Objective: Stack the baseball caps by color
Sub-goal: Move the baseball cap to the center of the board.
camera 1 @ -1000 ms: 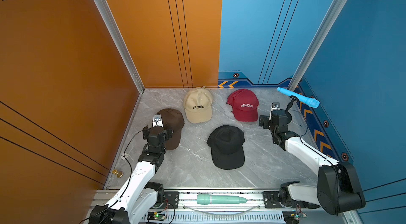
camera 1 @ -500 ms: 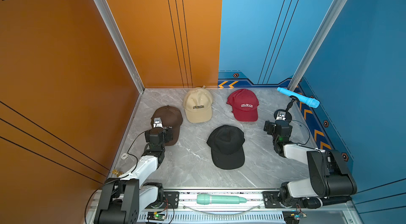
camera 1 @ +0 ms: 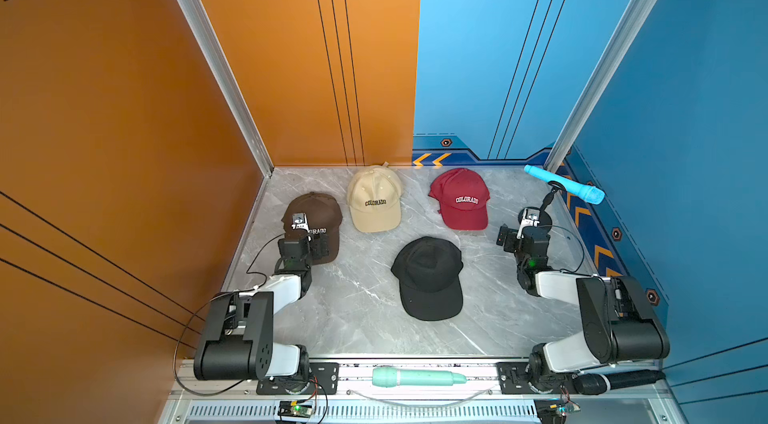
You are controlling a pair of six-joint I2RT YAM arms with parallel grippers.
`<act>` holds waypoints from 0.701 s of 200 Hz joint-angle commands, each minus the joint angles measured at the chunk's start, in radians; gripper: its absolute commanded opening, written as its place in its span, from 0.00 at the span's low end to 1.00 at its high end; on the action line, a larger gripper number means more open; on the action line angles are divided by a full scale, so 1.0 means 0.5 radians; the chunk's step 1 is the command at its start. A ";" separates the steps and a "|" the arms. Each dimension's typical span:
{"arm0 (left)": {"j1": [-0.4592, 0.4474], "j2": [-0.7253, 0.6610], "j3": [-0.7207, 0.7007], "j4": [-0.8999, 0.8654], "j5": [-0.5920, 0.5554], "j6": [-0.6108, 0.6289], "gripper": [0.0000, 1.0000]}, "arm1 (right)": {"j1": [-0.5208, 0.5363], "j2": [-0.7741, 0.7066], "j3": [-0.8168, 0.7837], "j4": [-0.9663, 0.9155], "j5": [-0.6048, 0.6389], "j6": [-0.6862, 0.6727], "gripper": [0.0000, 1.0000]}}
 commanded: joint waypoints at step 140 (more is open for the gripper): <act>-0.021 0.363 0.446 -0.266 0.161 0.029 0.98 | -0.017 0.002 -0.015 0.036 -0.042 0.020 1.00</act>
